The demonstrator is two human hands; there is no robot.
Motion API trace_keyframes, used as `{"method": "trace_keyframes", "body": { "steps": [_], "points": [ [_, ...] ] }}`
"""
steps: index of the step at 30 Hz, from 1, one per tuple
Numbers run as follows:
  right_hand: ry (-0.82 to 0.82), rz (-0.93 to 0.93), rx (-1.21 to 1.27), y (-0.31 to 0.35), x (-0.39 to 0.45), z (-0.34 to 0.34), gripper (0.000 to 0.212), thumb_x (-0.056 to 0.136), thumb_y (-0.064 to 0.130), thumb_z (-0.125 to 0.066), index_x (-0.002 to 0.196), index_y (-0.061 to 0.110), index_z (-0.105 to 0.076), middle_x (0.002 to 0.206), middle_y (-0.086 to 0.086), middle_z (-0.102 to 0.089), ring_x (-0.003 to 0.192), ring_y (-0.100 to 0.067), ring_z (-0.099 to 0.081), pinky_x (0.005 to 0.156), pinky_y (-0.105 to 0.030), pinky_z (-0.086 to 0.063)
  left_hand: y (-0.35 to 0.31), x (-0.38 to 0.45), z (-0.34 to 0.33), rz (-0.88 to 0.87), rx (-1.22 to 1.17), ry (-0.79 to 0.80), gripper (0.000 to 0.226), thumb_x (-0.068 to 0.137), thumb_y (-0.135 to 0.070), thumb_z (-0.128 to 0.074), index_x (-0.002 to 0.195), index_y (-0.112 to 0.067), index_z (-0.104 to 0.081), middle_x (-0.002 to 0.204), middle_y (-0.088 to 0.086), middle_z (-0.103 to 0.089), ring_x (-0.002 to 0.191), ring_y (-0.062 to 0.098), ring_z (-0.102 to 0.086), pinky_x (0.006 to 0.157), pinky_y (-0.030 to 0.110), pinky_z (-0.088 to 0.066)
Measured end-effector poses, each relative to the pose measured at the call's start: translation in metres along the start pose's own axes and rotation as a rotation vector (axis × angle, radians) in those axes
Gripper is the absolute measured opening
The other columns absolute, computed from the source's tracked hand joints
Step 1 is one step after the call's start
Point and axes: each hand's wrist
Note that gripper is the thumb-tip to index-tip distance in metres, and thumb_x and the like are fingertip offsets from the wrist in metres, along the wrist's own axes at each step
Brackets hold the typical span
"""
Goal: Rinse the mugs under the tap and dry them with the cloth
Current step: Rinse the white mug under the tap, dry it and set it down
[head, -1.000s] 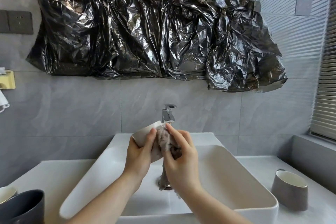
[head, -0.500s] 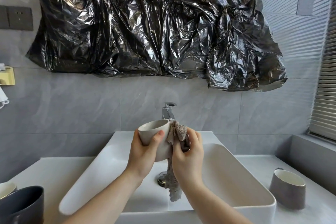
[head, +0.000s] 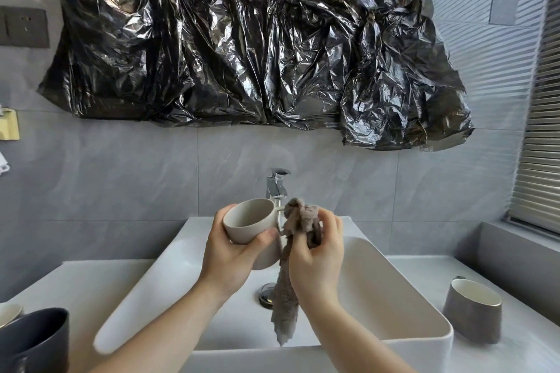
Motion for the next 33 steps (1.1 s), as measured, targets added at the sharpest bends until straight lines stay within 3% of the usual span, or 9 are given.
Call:
{"method": "trace_keyframes", "body": {
  "steps": [5, 8, 12, 16, 19, 23, 25, 28, 33],
  "points": [
    [0.02, -0.037, 0.037, 0.0, 0.003, 0.002, 0.036, 0.096, -0.003, -0.059, 0.106, 0.029, -0.071, 0.109, 0.005, -0.064, 0.099, 0.0, -0.064, 0.081, -0.007, -0.045, 0.002, -0.002, 0.001, -0.054, 0.055, 0.073, 0.077, 0.057, -0.05, -0.091, 0.123, -0.032, -0.055, 0.114, -0.02, -0.071, 0.106, 0.003, -0.068, 0.084, 0.015, -0.053],
    [0.175, -0.208, 0.112, -0.002, 0.0, 0.0, 0.028, 0.103, 0.013, -0.055, 0.109, 0.033, -0.072, 0.097, 0.007, -0.073, 0.09, -0.01, -0.069, 0.073, -0.029, -0.054, 0.003, -0.005, 0.001, -0.082, 0.104, 0.118, 0.077, 0.059, -0.049, -0.093, 0.124, -0.039, -0.053, 0.118, -0.017, -0.07, 0.11, 0.006, -0.068, 0.085, 0.016, -0.054],
    [0.235, -0.324, 0.036, -0.006, 0.001, 0.004, 0.034, 0.106, 0.019, -0.042, 0.103, 0.041, -0.069, 0.095, 0.024, -0.075, 0.087, 0.011, -0.066, 0.07, -0.007, -0.046, 0.002, -0.007, 0.003, -0.102, 0.19, 0.171, 0.083, 0.058, -0.052, -0.094, 0.127, -0.045, -0.049, 0.121, -0.019, -0.069, 0.113, 0.007, -0.067, 0.09, 0.027, -0.056],
    [0.219, -0.324, -0.028, -0.005, 0.003, 0.006, 0.037, 0.105, 0.012, -0.04, 0.102, 0.037, -0.067, 0.096, 0.032, -0.072, 0.092, 0.014, -0.064, 0.073, -0.001, -0.043, 0.004, -0.008, 0.004, -0.089, 0.222, 0.263, 0.091, 0.06, -0.05, -0.097, 0.132, -0.044, -0.043, 0.124, -0.016, -0.067, 0.116, 0.009, -0.066, 0.096, 0.037, -0.056],
    [0.156, -0.301, -0.028, -0.004, 0.007, 0.008, 0.039, 0.103, 0.006, -0.041, 0.102, 0.035, -0.068, 0.095, 0.03, -0.073, 0.091, 0.013, -0.065, 0.074, -0.001, -0.044, 0.002, -0.009, 0.003, -0.138, 0.297, 0.351, 0.099, 0.065, -0.042, -0.096, 0.14, -0.042, -0.033, 0.128, -0.02, -0.063, 0.119, 0.007, -0.065, 0.094, 0.032, -0.057],
    [0.11, -0.321, -0.047, -0.007, 0.009, 0.011, 0.035, 0.095, -0.001, -0.047, 0.089, 0.026, -0.069, 0.077, 0.014, -0.073, 0.066, 0.001, -0.062, 0.058, -0.009, -0.046, -0.001, -0.001, 0.01, -0.185, 0.419, 0.418, 0.096, 0.07, -0.038, -0.091, 0.143, -0.044, -0.028, 0.128, -0.024, -0.06, 0.12, 0.004, -0.062, 0.094, 0.027, -0.054],
    [0.132, -0.294, -0.114, -0.01, 0.009, 0.011, 0.028, 0.089, -0.002, -0.052, 0.084, 0.02, -0.068, 0.07, 0.005, -0.07, 0.065, -0.011, -0.055, 0.059, -0.015, -0.044, 0.0, 0.001, 0.019, -0.209, 0.505, 0.439, 0.094, 0.071, -0.037, -0.087, 0.142, -0.048, -0.027, 0.128, -0.029, -0.056, 0.118, -0.001, -0.058, 0.092, 0.017, -0.049],
    [0.166, -0.252, -0.174, -0.01, 0.008, 0.01, 0.028, 0.083, 0.0, -0.057, 0.083, 0.023, -0.073, 0.067, 0.004, -0.07, 0.061, -0.007, -0.051, 0.059, -0.016, -0.044, 0.003, 0.003, 0.03, -0.239, 0.599, 0.448, 0.093, 0.074, -0.033, -0.086, 0.143, -0.049, -0.025, 0.131, -0.032, -0.051, 0.12, -0.009, -0.051, 0.092, 0.003, -0.038],
    [0.202, -0.187, -0.159, -0.004, 0.002, 0.01, 0.018, 0.09, 0.02, -0.067, 0.076, 0.031, -0.072, 0.064, 0.012, -0.068, 0.057, 0.0, -0.057, 0.055, -0.013, -0.043, 0.01, 0.006, 0.032, -0.287, 0.693, 0.416, 0.095, 0.074, -0.023, -0.085, 0.146, -0.043, -0.028, 0.139, -0.025, -0.048, 0.125, -0.003, -0.046, 0.102, 0.011, -0.037]
  ]
}}
Point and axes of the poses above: each hand's wrist, its own x-axis towards the middle knuckle, its own z-axis out of the back of the hand, y = z × x
